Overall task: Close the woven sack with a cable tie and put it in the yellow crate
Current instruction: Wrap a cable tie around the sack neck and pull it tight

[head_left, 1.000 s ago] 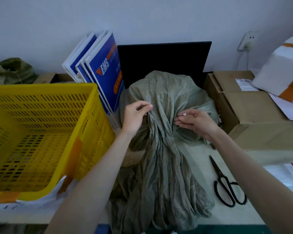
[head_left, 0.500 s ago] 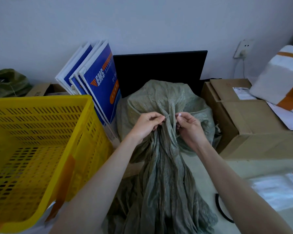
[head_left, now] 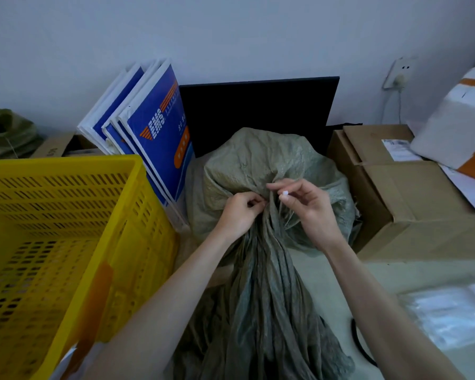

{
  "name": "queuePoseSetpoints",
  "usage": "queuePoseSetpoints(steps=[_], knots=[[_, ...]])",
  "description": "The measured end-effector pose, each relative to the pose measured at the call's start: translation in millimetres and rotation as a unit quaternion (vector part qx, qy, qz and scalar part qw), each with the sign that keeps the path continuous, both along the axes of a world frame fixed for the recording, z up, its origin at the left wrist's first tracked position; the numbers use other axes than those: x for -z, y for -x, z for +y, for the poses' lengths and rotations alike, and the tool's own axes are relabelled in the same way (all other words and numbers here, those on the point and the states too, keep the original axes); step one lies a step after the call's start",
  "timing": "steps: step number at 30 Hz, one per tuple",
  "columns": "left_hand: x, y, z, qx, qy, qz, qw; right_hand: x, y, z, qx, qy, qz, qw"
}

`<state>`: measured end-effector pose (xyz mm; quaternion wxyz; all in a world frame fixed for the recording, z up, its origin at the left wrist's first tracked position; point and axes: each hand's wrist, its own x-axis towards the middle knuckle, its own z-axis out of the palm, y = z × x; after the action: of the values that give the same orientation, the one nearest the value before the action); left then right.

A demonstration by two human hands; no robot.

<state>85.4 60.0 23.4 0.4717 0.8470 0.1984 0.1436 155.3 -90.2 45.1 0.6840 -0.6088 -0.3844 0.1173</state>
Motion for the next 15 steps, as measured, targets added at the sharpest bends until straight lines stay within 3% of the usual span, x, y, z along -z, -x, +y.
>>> queuePoseSetpoints(steps=[5,8,10,12,15], knots=[[0.2,1.5,0.5,0.002,-0.013,0.003,1.0,6.3,-1.6,1.4,0.044,0.054,-0.134,0.989],[-0.8,2.2,-0.2,0.004,-0.031,0.008,0.999,7.9,-2.6,4.5,0.079,0.094,-0.31,0.943],[-2.3,2.3,-0.2,0.004,-0.034,0.008,0.999,7.6,-2.1,8.2,0.071,0.107,-0.374,0.918],[-3.4,3.4,0.1,0.004,-0.023,0.013,1.0,7.9,-3.0,9.4,0.08,0.129,-0.345,0.926],[-3.3,7.2,0.8,0.005,0.022,0.008,1.0,14.8,-9.3,8.0,0.129,0.143,-0.212,0.958]])
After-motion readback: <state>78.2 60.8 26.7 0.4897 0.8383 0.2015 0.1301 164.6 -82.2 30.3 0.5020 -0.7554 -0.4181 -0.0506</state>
